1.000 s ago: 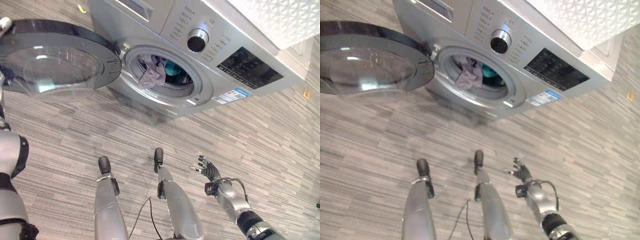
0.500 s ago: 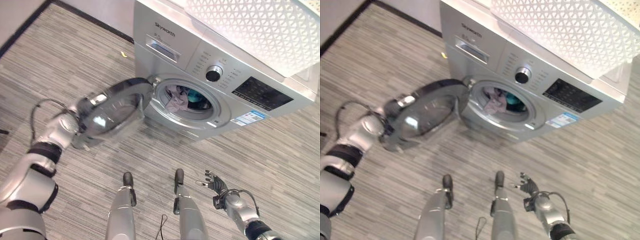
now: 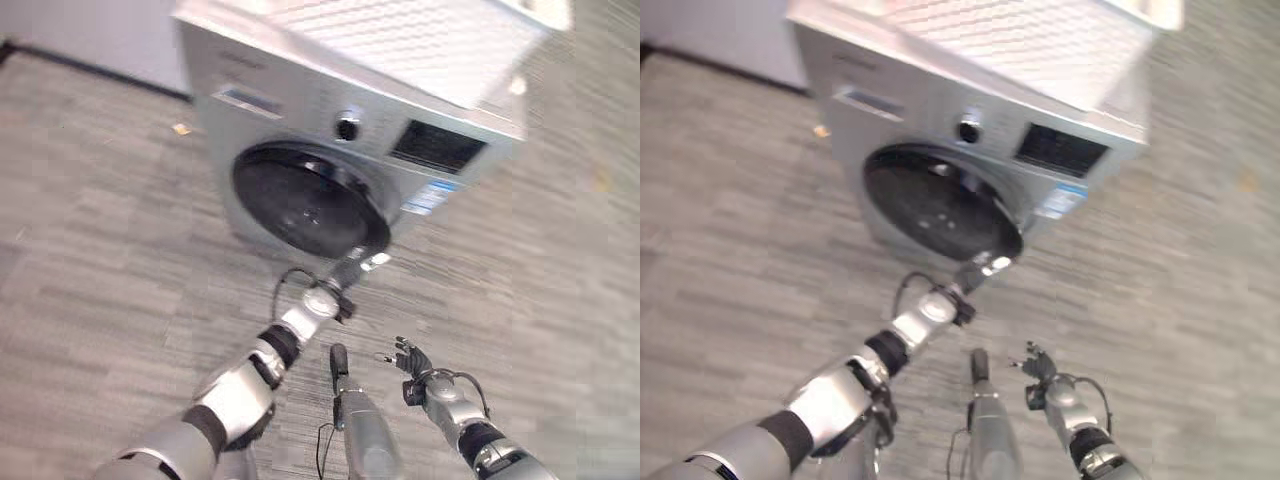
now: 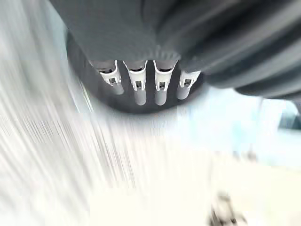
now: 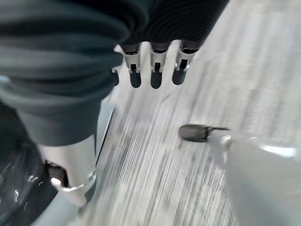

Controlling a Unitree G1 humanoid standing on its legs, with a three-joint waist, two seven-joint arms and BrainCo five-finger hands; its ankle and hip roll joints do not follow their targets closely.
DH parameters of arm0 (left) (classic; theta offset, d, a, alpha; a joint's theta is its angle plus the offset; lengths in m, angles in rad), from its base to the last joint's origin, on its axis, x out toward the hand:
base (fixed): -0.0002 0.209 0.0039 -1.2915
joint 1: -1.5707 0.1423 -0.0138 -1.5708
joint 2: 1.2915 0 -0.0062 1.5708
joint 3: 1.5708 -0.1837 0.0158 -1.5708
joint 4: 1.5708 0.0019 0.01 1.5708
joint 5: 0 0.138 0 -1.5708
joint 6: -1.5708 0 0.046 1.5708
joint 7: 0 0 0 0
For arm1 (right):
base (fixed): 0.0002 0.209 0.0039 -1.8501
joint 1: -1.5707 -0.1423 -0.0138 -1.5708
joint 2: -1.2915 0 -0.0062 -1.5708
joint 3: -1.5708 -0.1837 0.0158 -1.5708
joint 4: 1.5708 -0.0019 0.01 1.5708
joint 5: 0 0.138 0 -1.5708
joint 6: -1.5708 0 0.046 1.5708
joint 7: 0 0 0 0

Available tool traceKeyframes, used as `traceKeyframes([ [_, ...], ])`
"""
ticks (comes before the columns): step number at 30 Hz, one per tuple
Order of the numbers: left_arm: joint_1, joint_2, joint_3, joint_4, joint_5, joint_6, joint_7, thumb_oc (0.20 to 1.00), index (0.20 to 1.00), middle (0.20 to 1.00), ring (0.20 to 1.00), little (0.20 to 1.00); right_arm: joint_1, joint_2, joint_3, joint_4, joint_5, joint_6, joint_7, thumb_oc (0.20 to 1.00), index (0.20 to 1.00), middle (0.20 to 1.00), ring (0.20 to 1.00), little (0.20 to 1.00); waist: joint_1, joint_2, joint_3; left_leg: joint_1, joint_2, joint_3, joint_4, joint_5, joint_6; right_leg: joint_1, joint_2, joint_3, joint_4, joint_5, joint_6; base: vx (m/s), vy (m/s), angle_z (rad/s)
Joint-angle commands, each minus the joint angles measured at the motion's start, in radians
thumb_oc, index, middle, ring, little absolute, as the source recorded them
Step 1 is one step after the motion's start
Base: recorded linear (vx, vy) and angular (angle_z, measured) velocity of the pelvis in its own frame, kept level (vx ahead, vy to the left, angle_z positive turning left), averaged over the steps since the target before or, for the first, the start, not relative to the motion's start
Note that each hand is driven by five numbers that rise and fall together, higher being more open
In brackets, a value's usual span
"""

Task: Grab the laundry basket,head to the washer,open it,put in the laundry and shut it.

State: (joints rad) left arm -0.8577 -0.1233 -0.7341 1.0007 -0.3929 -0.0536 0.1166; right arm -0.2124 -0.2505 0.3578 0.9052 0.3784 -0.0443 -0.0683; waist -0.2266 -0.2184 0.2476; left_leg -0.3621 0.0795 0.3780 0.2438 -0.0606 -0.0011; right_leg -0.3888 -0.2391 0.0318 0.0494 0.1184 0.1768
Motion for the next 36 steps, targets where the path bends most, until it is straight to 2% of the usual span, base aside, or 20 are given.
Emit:
traceKeyframes([
  [1,0.017,-0.036,0.058,-0.063,-0.071,-0.091,-0.023,1.0,1.0,1.0,1.0,1.0,0.084,-0.16,-0.016,-0.045,-0.008,-0.027,0.001,1.0,1.0,1.0,1.0,1.0,0.002,0.104,0.011,0.021,0.108,-0.185,-0.121,0.065,-0.096,0.054,0.018,0.005,-0.012,-0.061,0.032,0.04,-0.085,-0.66],
  [2,0.018,-0.036,0.057,-0.063,-0.071,-0.091,-0.023,1.0,1.0,1.0,1.0,1.0,0.084,-0.16,-0.016,-0.045,-0.008,-0.027,0.001,1.0,1.0,1.0,1.0,1.0,0.002,0.103,0.011,0.022,0.108,-0.185,-0.122,0.065,-0.096,0.054,0.018,0.005,-0.012,-0.061,0.032,0.04,-0.085,-0.68],
  [7,0.277,0.166,0.036,-0.311,-0.113,-0.123,-0.114,1.0,1.0,1.0,1.0,1.0,0.169,-0.14,-0.071,0.002,-0.053,-0.029,0.025,1.0,1.0,1.0,1.0,1.0,0.054,0.149,-0.002,0.047,0.113,-0.188,-0.152,0.106,-0.094,0.079,0.03,0.001,-0.025,-0.063,0.02,-0.02,-0.099,-0.33],
  [9,0.315,0.192,0.038,-0.33,-0.104,-0.122,-0.131,1.0,1.0,1.0,1.0,1.0,0.17,-0.134,-0.074,0.007,-0.054,-0.033,0.029,1.0,1.0,1.0,1.0,1.0,0.068,0.158,-0.001,0.055,0.113,-0.191,-0.16,0.111,-0.095,0.089,0.033,-0.004,-0.025,-0.068,0.015,0.02,-0.063,0.07],
  [10,0.389,0.247,0.056,-0.36,-0.09,-0.123,-0.162,1.0,1.0,1.0,1.0,1.0,0.177,-0.124,-0.064,0.003,-0.07,-0.042,0.042,1.0,1.0,1.0,1.0,1.0,0.091,0.173,-0.006,0.066,0.115,-0.203,-0.174,0.12,-0.097,0.107,0.036,-0.016,-0.026,-0.077,0.01,0.02,-0.05,0.35],
  [11,0.389,0.247,0.056,-0.361,-0.09,-0.123,-0.162,1.0,1.0,1.0,1.0,1.0,0.177,-0.124,-0.064,0.003,-0.07,-0.042,0.042,1.0,1.0,1.0,1.0,1.0,0.091,0.172,-0.006,0.066,0.114,-0.203,-0.174,0.12,-0.097,0.107,0.036,-0.016,-0.026,-0.077,0.01,0.06,-0.099,0.35],
  [12,0.452,0.309,0.064,-0.375,-0.047,-0.126,-0.192,1.0,1.0,1.0,1.0,1.0,0.173,-0.118,-0.055,0.016,-0.078,-0.047,0.06,1.0,1.0,1.0,1.0,1.0,0.112,0.187,-0.016,0.082,0.114,-0.21,-0.194,0.132,-0.1,0.129,0.038,-0.028,-0.031,-0.083,0.008,0.05,-0.07,0.41],
  [15,0.486,0.364,0.053,-0.377,0.024,-0.124,-0.216,1.0,1.0,1.0,1.0,1.0,0.164,-0.122,-0.044,0.01,-0.091,-0.047,0.071,1.0,1.0,1.0,1.0,1.0,0.125,0.2,-0.02,0.094,0.114,-0.216,-0.214,0.143,-0.103,0.144,0.042,-0.04,-0.033,-0.09,0.006,0.04,-0.049,0.34],
  [17,0.472,0.397,0.019,-0.329,0.24,-0.123,-0.195,1.0,1.0,1.0,1.0,1.0,0.161,-0.13,-0.045,-0.019,-0.08,-0.053,0.081,1.0,1.0,1.0,1.0,1.0,0.129,0.21,-0.025,0.102,0.117,-0.217,-0.234,0.156,-0.106,0.152,0.046,-0.049,-0.036,-0.094,0.005,0.02,-0.023,0.25],
  [18,0.435,0.401,-0.003,-0.283,0.424,-0.118,-0.143,1.0,1.0,1.0,1.0,1.0,0.155,-0.131,-0.047,-0.023,-0.065,-0.061,0.082,1.0,1.0,1.0,1.0,1.0,0.131,0.212,-0.024,0.101,0.118,-0.219,-0.242,0.164,-0.108,0.15,0.048,-0.053,-0.035,-0.095,0.004,0.0,-0.052,0.21],
  [19,0.361,0.387,-0.05,-0.197,0.64,-0.112,-0.084,1.0,1.0,1.0,1.0,1.0,0.136,-0.134,-0.036,-0.049,-0.047,-0.077,0.066,1.0,1.0,1.0,1.0,1.0,0.127,0.214,-0.018,0.101,0.122,-0.222,-0.262,0.176,-0.111,0.145,0.054,-0.054,-0.033,-0.098,0.003,-0.03,-0.047,0.12],
  [20,0.309,0.372,-0.088,-0.146,0.737,-0.114,-0.054,1.0,1.0,1.0,1.0,1.0,0.12,-0.138,-0.029,-0.055,-0.033,-0.09,0.053,1.0,1.0,1.0,1.0,1.0,0.122,0.214,-0.015,0.099,0.126,-0.222,-0.273,0.183,-0.113,0.139,0.057,-0.053,-0.033,-0.099,0.004,-0.03,-0.032,0.07],
  [21,0.308,0.37,-0.089,-0.143,0.738,-0.116,-0.053,1.0,1.0,1.0,1.0,1.0,0.119,-0.138,-0.029,-0.055,-0.033,-0.09,0.053,1.0,1.0,1.0,1.0,1.0,0.123,0.215,-0.017,0.096,0.127,-0.222,-0.274,0.187,-0.113,0.134,0.058,-0.052,-0.034,-0.095,0.003,-0.02,-0.004,0.04],
  [25,0.065,0.338,-0.259,0.07,1.084,-0.084,0.029,1.0,1.0,1.0,1.0,1.0,0.067,-0.185,0.007,-0.077,0.038,-0.122,0.031,1.0,1.0,1.0,1.0,1.0,0.078,0.212,-0.007,0.083,0.153,-0.197,-0.326,0.21,-0.127,0.086,0.072,-0.03,-0.037,-0.091,0.008,-0.01,0.005,-0.01],
  [26,0.063,0.336,-0.259,0.072,1.085,-0.084,0.031,1.0,1.0,1.0,1.0,1.0,0.066,-0.186,0.007,-0.077,0.038,-0.122,0.032,1.0,1.0,1.0,1.0,1.0,0.079,0.213,-0.008,0.079,0.153,-0.196,-0.328,0.215,-0.127,0.081,0.073,-0.028,-0.038,-0.087,0.007,-0.05,0.008,-0.08],
  [28,-0.038,0.336,-0.266,0.181,1.165,-0.036,0.039,1.0,1.0,1.0,1.0,1.0,0.035,-0.204,0.032,-0.079,0.052,-0.123,0.025,1.0,1.0,1.0,1.0,1.0,0.041,0.196,0.0,0.065,0.171,-0.18,-0.331,0.216,-0.132,0.047,0.084,-0.007,-0.036,-0.077,0.01,-0.03,0.007,-0.2],
  [31,-0.147,0.416,-0.241,0.247,1.199,-0.006,0.065,1.0,1.0,1.0,1.0,1.0,0.033,-0.227,0.031,-0.117,0.074,-0.133,0.027,1.0,1.0,1.0,1.0,1.0,-0.001,0.162,0.0,0.041,0.187,-0.161,-0.331,0.217,-0.137,0.002,0.096,0.024,-0.043,-0.054,0.014,-0.02,0.001,-0.4],
  [32,-0.147,0.417,-0.24,0.247,1.199,-0.007,0.065,1.0,1.0,1.0,1.0,1.0,0.033,-0.227,0.031,-0.117,0.074,-0.132,0.026,1.0,1.0,1.0,1.0,1.0,-0.001,0.162,0.0,0.04,0.187,-0.161,-0.331,0.217,-0.137,0.001,0.096,0.024,-0.043,-0.053,0.014,0.0,-0.013,-0.53],
  [33,-0.222,0.493,-0.213,0.284,1.189,0.021,0.083,1.0,1.0,1.0,1.0,1.0,0.061,-0.251,0.015,-0.171,0.076,-0.144,0.032,1.0,1.0,1.0,1.0,1.0,-0.025,0.14,-0.002,0.025,0.198,-0.15,-0.331,0.224,-0.142,-0.026,0.103,0.036,-0.049,-0.037,0.017,0.01,-0.025,-0.37],
  [36,-0.32,0.611,-0.151,0.325,1.113,0.052,0.104,1.0,1.0,1.0,1.0,1.0,0.118,-0.277,-0.015,-0.253,0.082,-0.161,0.037,1.0,1.0,1.0,1.0,1.0,-0.056,0.117,-0.001,-0.005,0.207,-0.144,-0.331,0.232,-0.148,-0.066,0.111,0.045,-0.059,-0.013,0.022,0.02,-0.037,-0.28],
])
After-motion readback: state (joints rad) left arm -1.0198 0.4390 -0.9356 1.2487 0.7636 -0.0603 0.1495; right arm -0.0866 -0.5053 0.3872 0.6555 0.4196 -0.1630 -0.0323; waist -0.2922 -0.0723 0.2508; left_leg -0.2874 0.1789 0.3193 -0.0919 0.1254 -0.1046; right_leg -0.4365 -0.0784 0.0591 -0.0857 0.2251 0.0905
